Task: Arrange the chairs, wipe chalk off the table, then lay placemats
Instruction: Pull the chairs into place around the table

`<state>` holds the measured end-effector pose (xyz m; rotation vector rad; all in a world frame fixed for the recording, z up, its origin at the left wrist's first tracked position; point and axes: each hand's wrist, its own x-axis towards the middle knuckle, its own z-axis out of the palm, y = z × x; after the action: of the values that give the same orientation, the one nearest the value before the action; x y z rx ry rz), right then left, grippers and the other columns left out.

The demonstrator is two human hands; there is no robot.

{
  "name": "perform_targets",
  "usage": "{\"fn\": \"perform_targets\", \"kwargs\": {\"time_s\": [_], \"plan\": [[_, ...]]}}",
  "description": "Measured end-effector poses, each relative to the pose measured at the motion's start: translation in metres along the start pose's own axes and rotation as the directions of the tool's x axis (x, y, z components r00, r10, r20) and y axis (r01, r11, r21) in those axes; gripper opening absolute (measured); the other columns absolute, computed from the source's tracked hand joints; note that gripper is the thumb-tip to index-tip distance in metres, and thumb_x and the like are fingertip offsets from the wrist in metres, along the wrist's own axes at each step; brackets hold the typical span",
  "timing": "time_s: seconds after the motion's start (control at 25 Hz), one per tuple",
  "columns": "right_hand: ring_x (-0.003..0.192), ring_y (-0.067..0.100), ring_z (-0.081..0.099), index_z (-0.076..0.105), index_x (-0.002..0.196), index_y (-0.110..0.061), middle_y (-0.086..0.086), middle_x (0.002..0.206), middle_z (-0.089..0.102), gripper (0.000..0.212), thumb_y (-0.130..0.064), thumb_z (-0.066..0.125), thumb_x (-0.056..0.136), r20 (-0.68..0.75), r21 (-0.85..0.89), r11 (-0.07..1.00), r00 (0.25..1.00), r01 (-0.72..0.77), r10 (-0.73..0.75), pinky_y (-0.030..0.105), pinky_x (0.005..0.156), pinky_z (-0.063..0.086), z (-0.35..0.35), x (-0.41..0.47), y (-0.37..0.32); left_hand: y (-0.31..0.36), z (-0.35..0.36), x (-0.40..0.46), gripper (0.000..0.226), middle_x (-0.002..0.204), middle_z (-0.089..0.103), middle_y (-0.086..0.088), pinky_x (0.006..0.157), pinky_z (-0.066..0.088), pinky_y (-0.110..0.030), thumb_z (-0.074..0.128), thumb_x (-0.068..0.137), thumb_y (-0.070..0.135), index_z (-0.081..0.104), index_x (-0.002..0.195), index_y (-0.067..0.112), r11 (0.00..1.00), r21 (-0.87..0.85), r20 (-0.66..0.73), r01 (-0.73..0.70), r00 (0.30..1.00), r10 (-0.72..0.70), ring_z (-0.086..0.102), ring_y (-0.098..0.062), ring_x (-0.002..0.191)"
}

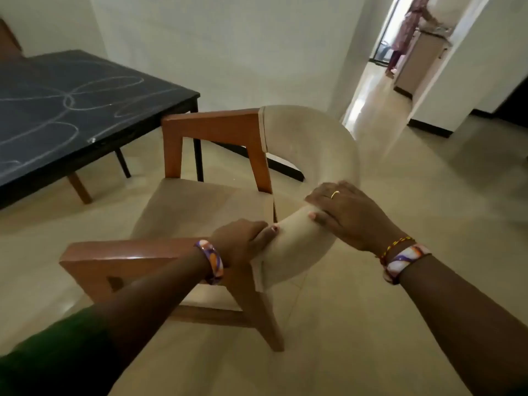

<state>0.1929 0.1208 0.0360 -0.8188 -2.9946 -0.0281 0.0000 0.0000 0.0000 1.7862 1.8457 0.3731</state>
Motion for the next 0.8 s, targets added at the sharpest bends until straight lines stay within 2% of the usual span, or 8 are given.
{"fn": "perform_targets", "kwargs": {"time_s": [0.08, 0.16, 0.28, 0.36, 0.44, 0.56, 0.64, 0.8], "plan": [[0.131, 0.019, 0.04, 0.053, 0.129, -0.022, 0.001, 0.133, 0.053, 0.076, -0.064, 0.003, 0.09, -0.083, 0.067, 0.995, 0.994, 0.08, -0.075, 0.041, 0.113, 0.023, -0.005, 0.001, 0.047, 0.037, 0.01, 0.026, 0.05, 0.11, 0.062, -0.007, 0.083, 0.046, -0.029, 0.027, 0.096, 0.048, 0.052, 0.124, 0.015, 0.987, -0.145, -0.066, 0.072, 0.994, -0.082, 0.059, -0.02, 0.095], [0.133, 0.019, 0.038, 0.051, 0.13, -0.022, 0.0, 0.134, 0.051, 0.063, -0.055, 0.013, 0.092, -0.088, 0.081, 0.98, 0.981, 0.183, -0.176, 0.042, 0.113, 0.022, -0.006, 0.013, 0.08, 0.068, 0.016, 0.042, 0.051, 0.103, 0.063, -0.005, 0.08, 0.046, -0.03, 0.026, 0.095, 0.051, 0.056, 0.116, 0.016, 0.978, -0.127, -0.198, 0.167, 0.962, -0.19, 0.059, -0.02, 0.089], [0.121, 0.018, 0.047, 0.057, 0.121, -0.022, -0.001, 0.122, 0.058, 0.062, -0.054, 0.013, 0.091, -0.072, 0.101, 0.921, 0.926, 0.375, -0.369, 0.039, 0.107, 0.028, -0.005, 0.038, 0.105, 0.085, 0.029, 0.05, 0.058, 0.086, 0.063, -0.004, 0.074, 0.047, -0.033, 0.02, 0.092, 0.058, 0.061, 0.094, 0.018, 0.923, -0.099, -0.396, 0.371, 0.837, -0.378, 0.058, -0.017, 0.076], [0.097, 0.019, 0.056, 0.065, 0.104, -0.019, 0.002, 0.103, 0.066, 0.069, -0.057, 0.01, 0.089, -0.095, 0.118, 0.892, 0.899, 0.436, -0.427, 0.034, 0.087, 0.038, -0.009, 0.058, 0.113, 0.09, 0.036, 0.05, 0.061, 0.077, 0.061, -0.002, 0.073, 0.049, -0.037, 0.017, 0.091, 0.061, 0.061, 0.085, 0.019, 0.886, -0.098, -0.504, 0.454, 0.745, -0.437, 0.056, -0.017, 0.071], [0.077, 0.02, 0.056, 0.067, 0.084, -0.017, 0.004, 0.082, 0.065, 0.073, -0.063, 0.01, 0.09, -0.098, 0.134, 0.886, 0.896, 0.444, -0.434, 0.029, 0.066, 0.033, -0.012, 0.078, 0.116, 0.094, 0.041, 0.051, 0.065, 0.072, 0.06, -0.001, 0.071, 0.049, -0.039, 0.014, 0.09, 0.063, 0.061, 0.081, 0.02, 0.857, -0.119, -0.58, 0.501, 0.665, -0.47, 0.056, -0.016, 0.067], [0.055, 0.015, 0.045, 0.049, 0.055, -0.019, -0.001, 0.057, 0.048, 0.062, -0.058, 0.021, 0.095, -0.113, 0.09, 0.875, 0.878, 0.475, -0.465, 0.028, 0.053, 0.028, -0.011, 0.089, 0.11, 0.096, 0.044, 0.054, 0.062, 0.066, 0.06, 0.001, 0.062, 0.048, -0.033, 0.016, 0.088, 0.06, 0.063, 0.078, 0.02, 0.831, -0.161, -0.648, 0.532, 0.579, -0.496, 0.056, -0.012, 0.061], [0.051, 0.012, 0.042, 0.053, 0.056, -0.016, -0.002, 0.054, 0.047, 0.067, -0.06, 0.019, 0.094, -0.109, 0.037, 0.827, 0.825, 0.561, -0.555, 0.027, 0.052, 0.031, -0.011, 0.096, 0.108, 0.098, 0.046, 0.056, 0.057, 0.061, 0.056, 0.005, 0.054, 0.038, -0.024, 0.021, 0.09, 0.059, 0.061, 0.074, 0.023, 0.814, -0.196, -0.678, 0.547, 0.524, -0.515, 0.052, -0.007, 0.056], [0.053, 0.013, 0.045, 0.06, 0.062, -0.016, -0.003, 0.055, 0.048, 0.067, -0.063, 0.017, 0.084, -0.044, 0.014, 0.686, 0.686, 0.727, -0.726, 0.028, 0.054, 0.031, -0.013, 0.117, 0.109, 0.104, 0.041, 0.06, 0.033, 0.062, 0.051, 0.015, 0.053, 0.028, -0.017, 0.039, 0.095, 0.044, 0.054, 0.068, 0.035, 0.742, -0.304, -0.615, 0.597, 0.472, -0.632, 0.048, -0.002, 0.059]]}}
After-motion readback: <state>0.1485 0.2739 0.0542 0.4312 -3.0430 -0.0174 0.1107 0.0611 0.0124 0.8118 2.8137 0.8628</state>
